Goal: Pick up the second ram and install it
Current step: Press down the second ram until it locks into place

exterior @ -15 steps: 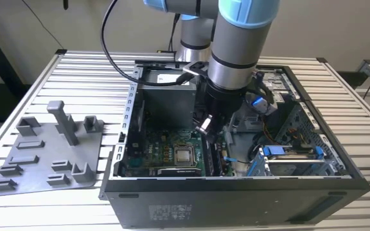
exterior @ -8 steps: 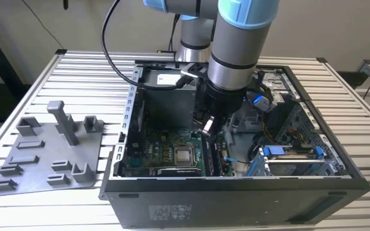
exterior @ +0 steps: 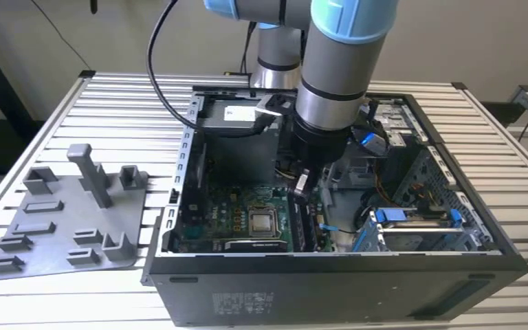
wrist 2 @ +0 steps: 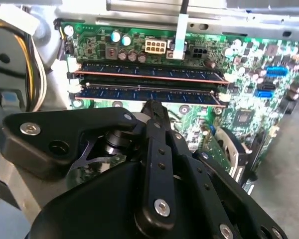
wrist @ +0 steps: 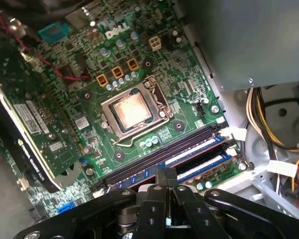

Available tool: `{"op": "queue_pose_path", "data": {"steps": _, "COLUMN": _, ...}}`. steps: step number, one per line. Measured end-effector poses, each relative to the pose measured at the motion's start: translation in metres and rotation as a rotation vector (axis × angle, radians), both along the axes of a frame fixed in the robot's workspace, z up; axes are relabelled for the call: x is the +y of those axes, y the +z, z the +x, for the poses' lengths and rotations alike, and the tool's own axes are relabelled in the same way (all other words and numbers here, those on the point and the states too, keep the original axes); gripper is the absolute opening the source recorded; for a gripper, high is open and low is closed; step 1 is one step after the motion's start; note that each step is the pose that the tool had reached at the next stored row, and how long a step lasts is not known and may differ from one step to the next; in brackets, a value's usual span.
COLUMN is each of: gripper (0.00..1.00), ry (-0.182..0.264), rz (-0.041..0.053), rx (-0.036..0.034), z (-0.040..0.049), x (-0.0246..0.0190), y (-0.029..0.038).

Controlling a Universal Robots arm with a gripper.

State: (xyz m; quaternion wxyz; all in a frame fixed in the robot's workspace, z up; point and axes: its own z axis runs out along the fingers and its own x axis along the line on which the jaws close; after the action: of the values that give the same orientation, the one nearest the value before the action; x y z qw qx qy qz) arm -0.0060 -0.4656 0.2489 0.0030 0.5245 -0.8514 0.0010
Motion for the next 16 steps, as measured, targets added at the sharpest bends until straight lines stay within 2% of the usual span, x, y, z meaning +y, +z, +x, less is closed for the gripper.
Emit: {"op": "queue_pose_path", "data": {"steps": 16, "gripper": 0.11, "ry": 0.24, "rz": 0.0, "rx": -0.0049, "z": -0.0006, "x": 0.0, "y": -0.0021}}
